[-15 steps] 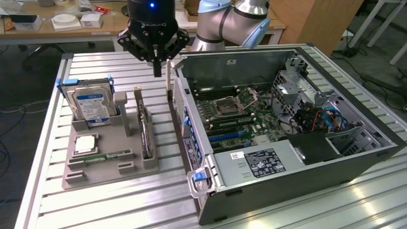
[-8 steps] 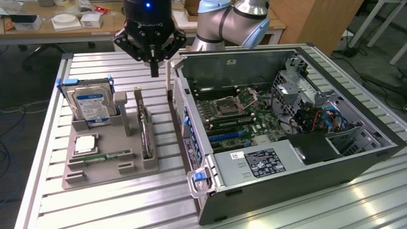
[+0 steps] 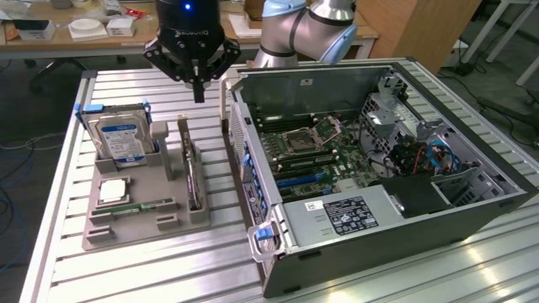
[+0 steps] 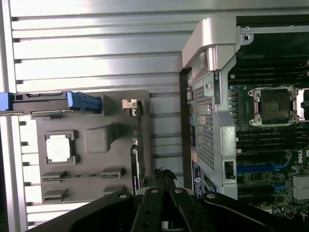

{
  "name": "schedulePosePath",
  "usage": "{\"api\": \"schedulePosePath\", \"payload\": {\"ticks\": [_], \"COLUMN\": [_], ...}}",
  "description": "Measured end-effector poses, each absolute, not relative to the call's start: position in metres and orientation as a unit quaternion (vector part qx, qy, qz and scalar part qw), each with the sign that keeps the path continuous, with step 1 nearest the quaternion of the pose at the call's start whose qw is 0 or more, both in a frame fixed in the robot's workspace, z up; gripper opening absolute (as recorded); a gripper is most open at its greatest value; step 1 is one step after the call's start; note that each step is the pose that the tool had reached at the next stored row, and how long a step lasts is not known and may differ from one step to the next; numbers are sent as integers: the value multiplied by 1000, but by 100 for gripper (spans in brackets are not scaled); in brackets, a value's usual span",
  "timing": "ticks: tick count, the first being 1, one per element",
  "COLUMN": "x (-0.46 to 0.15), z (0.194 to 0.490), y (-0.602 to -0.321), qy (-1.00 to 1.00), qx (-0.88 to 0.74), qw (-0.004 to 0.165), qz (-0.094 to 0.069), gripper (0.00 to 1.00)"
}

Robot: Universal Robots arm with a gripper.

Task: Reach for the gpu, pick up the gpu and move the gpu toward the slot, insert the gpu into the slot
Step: 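Reach for the gpu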

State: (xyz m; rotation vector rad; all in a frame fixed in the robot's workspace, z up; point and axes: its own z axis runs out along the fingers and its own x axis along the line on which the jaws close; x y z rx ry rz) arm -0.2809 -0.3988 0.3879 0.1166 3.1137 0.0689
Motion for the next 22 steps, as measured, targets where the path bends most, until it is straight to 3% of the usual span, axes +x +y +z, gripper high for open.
{"api": "schedulePosePath", "payload": {"ticks": [22], "x": [-313], "z": [388], "y": [-399], "qy": [999], "qx": [37], "qw": [13], "qz": [22], "gripper": [10]}}
